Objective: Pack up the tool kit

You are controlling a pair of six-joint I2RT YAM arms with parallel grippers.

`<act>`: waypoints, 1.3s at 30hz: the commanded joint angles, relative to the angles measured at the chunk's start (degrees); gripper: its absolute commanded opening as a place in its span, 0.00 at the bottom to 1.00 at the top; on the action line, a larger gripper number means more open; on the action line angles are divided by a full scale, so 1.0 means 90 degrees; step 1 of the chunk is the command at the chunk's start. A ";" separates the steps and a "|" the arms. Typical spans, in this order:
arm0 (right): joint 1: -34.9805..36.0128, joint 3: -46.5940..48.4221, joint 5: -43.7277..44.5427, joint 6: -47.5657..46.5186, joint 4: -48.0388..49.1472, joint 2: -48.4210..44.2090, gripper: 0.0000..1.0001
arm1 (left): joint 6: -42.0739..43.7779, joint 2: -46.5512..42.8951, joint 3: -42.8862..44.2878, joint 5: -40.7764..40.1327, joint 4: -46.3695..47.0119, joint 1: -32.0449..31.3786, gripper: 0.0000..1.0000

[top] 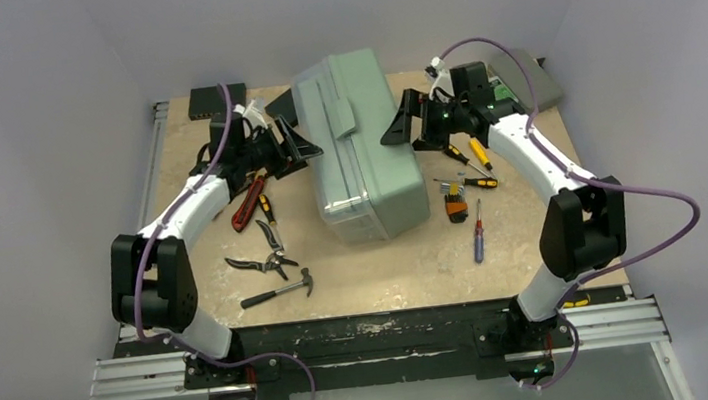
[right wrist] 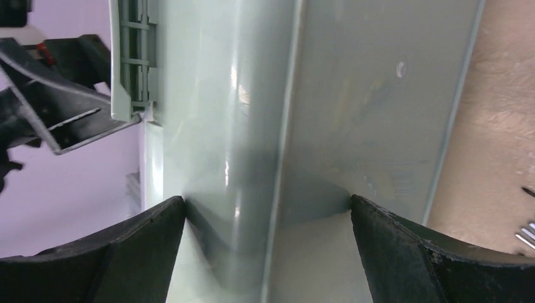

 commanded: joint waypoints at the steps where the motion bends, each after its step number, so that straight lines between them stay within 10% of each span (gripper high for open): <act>1: -0.0261 -0.0848 -0.0960 0.0409 0.0786 -0.0102 0.95 | -0.0380 0.0363 0.0096 0.0474 0.1016 -0.0171 0.63; 13: -0.0273 -0.2031 -0.1305 0.0825 0.1833 0.0047 0.85 | -0.0665 0.1016 0.0981 0.1158 0.1651 -0.0713 0.41; 39: 0.0798 -0.3395 -0.1192 0.2500 0.4685 0.0220 0.82 | 0.0303 0.0315 0.1460 0.1062 -0.0324 -0.1099 0.43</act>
